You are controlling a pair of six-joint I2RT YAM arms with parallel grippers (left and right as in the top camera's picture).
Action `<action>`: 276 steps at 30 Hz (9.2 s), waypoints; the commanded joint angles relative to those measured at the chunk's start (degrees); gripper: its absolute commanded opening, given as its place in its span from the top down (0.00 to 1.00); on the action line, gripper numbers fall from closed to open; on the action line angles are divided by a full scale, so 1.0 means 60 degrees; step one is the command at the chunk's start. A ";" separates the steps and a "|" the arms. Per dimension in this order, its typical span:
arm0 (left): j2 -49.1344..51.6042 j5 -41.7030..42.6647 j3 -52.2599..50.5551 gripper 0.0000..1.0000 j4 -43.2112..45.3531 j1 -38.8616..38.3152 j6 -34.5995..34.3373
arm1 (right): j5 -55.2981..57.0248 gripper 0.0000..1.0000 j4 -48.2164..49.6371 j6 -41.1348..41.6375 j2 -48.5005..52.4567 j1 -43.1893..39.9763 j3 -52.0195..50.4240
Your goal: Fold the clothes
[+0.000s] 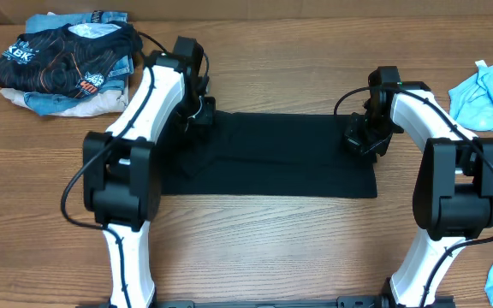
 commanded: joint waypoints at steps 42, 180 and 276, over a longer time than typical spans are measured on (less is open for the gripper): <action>0.0350 0.0911 0.4470 0.72 -0.2994 0.2014 0.1129 | 0.1993 0.96 -0.0022 0.1508 -0.0219 -0.0692 -0.0182; 0.0222 -0.2772 0.3038 0.00 -0.4699 0.0841 -0.2000 | -0.3126 0.45 -0.0215 -0.3781 -0.0211 -0.2331 -0.2229; 0.0226 -0.2266 0.3034 0.00 -0.4189 0.0841 -0.2069 | 0.0215 0.74 -0.4069 -0.0419 -0.0787 0.2572 0.3763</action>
